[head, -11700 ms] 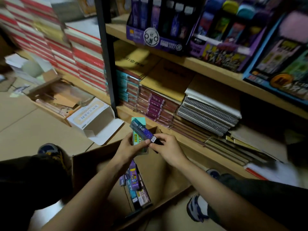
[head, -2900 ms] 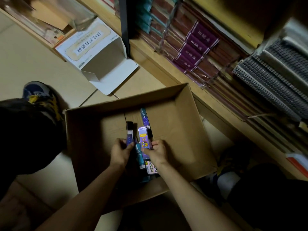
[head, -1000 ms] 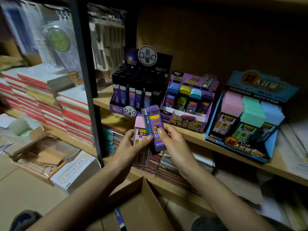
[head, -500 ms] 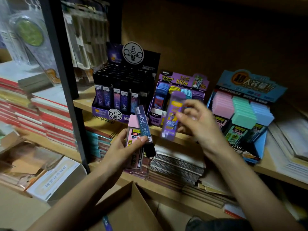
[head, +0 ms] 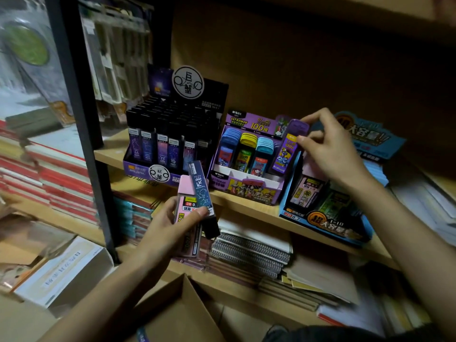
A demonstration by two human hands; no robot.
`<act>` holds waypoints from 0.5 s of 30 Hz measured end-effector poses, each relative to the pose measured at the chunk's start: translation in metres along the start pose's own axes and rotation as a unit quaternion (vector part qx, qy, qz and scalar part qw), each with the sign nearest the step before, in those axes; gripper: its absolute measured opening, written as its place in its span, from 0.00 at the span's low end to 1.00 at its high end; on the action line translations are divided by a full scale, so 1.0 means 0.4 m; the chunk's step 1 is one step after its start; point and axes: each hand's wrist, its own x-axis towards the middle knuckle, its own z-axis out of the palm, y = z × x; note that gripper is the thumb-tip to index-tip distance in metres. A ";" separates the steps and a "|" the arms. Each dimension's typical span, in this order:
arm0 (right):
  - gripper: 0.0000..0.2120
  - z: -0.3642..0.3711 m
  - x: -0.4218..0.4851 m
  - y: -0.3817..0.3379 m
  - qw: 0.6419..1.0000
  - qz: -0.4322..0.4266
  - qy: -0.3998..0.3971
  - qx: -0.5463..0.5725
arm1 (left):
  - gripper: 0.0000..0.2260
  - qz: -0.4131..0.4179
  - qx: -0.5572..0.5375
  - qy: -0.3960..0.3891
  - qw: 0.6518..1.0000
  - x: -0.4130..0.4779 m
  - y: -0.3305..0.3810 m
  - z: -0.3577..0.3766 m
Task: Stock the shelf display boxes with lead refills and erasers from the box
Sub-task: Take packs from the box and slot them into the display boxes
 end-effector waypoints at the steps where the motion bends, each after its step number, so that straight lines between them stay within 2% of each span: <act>1: 0.09 0.004 0.004 0.008 1.000 0.001 0.000 -0.013 | 0.19 -0.001 -0.003 -0.002 1.000 0.000 0.000 0.001; 9: 0.10 0.022 0.037 0.014 0.986 -0.033 0.020 -0.163 | 0.19 -0.002 0.008 -0.001 1.000 0.003 0.001 0.003; 15: 0.08 0.003 0.038 0.002 0.991 -0.016 0.006 -0.134 | 0.19 0.003 0.010 0.002 1.000 0.002 0.007 0.003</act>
